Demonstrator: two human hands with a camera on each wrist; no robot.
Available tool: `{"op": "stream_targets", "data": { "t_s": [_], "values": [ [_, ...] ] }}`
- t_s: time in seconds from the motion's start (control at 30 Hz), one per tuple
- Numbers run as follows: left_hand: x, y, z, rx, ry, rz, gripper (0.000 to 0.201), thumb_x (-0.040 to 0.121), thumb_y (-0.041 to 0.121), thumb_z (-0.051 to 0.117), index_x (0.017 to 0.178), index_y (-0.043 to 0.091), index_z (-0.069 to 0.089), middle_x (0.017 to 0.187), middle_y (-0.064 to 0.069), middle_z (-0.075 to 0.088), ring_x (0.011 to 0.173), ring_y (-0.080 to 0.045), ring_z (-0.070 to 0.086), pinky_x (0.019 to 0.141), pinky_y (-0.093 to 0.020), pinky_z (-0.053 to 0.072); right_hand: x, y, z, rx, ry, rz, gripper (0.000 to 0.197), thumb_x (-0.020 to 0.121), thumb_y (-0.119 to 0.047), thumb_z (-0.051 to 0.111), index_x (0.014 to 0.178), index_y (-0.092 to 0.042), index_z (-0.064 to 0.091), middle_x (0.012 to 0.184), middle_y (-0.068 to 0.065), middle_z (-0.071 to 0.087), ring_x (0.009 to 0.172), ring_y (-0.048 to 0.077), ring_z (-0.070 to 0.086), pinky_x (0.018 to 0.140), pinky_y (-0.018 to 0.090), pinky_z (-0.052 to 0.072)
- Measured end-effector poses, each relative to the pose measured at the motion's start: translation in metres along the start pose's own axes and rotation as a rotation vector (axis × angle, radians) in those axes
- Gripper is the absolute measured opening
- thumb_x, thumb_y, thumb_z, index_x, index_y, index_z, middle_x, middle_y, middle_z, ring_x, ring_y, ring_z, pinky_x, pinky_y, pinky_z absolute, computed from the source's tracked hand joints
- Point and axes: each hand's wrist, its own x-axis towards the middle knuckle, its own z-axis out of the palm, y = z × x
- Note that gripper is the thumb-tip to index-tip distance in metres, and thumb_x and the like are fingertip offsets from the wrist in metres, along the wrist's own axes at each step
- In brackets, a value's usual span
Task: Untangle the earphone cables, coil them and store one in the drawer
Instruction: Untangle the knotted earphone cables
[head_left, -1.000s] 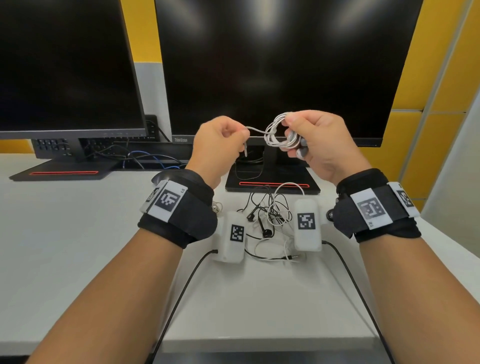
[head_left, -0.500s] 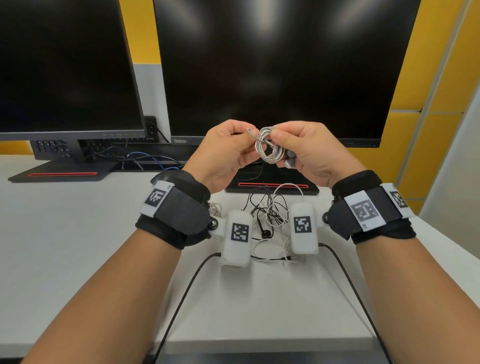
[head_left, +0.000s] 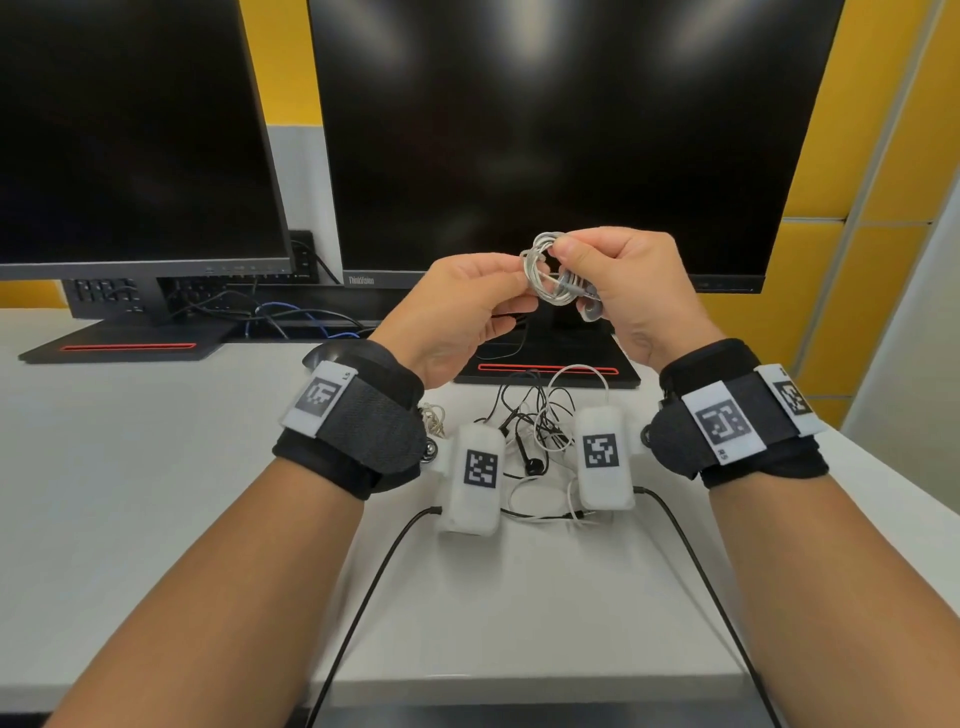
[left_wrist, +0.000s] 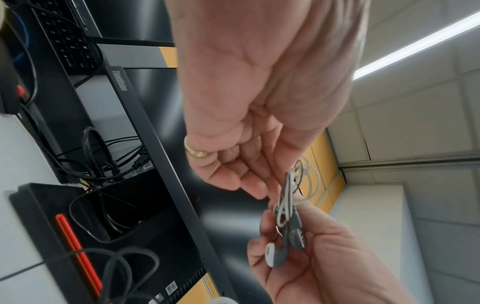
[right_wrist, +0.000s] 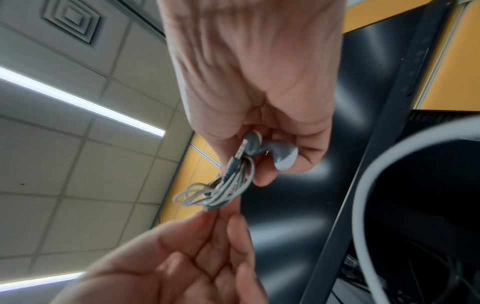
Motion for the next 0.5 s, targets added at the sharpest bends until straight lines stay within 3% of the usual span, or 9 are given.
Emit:
{"op": "stream_targets", "data": {
  "t_s": [0.13, 0.3, 0.43, 0.5],
  "values": [
    [-0.0023, 0.0022, 0.0017, 0.061, -0.02, -0.024, 0.021, 0.096, 0.035, 0.054, 0.105, 0.023, 0.069, 0.106, 0.008, 0.07, 0.098, -0.007, 0.06, 0.082, -0.027, 0.043, 0.0, 0.0021, -0.0003, -0.047, 0.04, -0.029, 0.014, 0.095, -0.021, 0.062, 0.102, -0.015, 0.073, 0.085, 0.001, 0.069, 0.077, 0.01, 0.064, 0.056, 0.02, 0.05],
    [-0.0034, -0.0014, 0.0005, 0.198, -0.109, 0.002, 0.021, 0.099, 0.034, 0.049, 0.107, 0.026, 0.066, 0.11, 0.012, 0.065, 0.1, -0.004, 0.056, 0.082, -0.026, 0.041, 0.0006, 0.002, 0.0028, -0.029, 0.022, -0.035, 0.014, 0.095, -0.02, 0.063, 0.101, -0.014, 0.074, 0.095, 0.005, 0.072, 0.091, 0.014, 0.067, 0.076, 0.026, 0.055],
    [-0.004, -0.0008, 0.001, 0.138, -0.227, -0.026, 0.025, 0.102, 0.032, 0.041, 0.113, 0.023, 0.062, 0.112, 0.004, 0.06, 0.096, -0.012, 0.049, 0.083, -0.03, 0.037, -0.0005, 0.0006, 0.0033, 0.008, -0.022, -0.023, 0.012, 0.095, -0.018, 0.062, 0.093, -0.02, 0.073, 0.084, -0.002, 0.072, 0.075, 0.004, 0.069, 0.064, 0.02, 0.055],
    [-0.0042, -0.0007, 0.0009, 0.134, -0.26, -0.045, 0.027, 0.103, 0.031, 0.04, 0.117, 0.018, 0.06, 0.11, -0.002, 0.059, 0.095, -0.014, 0.047, 0.081, -0.03, 0.037, -0.0005, 0.0016, 0.0038, -0.013, -0.035, -0.008, 0.011, 0.095, -0.02, 0.063, 0.093, -0.02, 0.074, 0.081, -0.002, 0.072, 0.074, 0.007, 0.068, 0.065, 0.024, 0.055]
  ]
}}
